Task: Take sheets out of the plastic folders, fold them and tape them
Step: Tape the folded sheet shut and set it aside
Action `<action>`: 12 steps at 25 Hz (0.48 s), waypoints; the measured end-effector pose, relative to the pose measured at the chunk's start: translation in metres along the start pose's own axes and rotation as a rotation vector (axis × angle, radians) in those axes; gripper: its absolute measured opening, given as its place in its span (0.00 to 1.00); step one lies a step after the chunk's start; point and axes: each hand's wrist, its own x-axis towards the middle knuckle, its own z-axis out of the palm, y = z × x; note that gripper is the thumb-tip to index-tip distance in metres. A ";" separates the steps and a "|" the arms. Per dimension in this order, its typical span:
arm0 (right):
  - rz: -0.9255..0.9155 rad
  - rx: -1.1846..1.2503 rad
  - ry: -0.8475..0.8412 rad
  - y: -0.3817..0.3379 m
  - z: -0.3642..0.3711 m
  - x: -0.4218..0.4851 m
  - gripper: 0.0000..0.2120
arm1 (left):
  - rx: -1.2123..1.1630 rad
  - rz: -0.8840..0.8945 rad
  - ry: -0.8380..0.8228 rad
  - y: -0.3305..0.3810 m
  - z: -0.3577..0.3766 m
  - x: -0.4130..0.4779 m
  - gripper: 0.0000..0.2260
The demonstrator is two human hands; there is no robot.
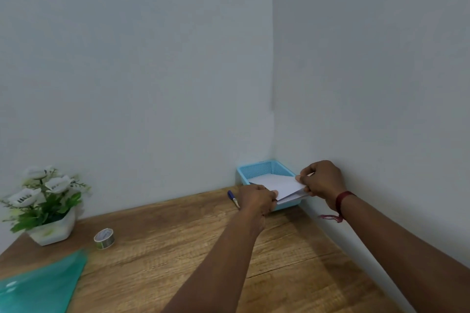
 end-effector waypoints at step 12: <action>-0.101 -0.140 0.054 0.025 0.008 -0.002 0.05 | -0.067 -0.006 0.043 -0.015 0.004 0.014 0.11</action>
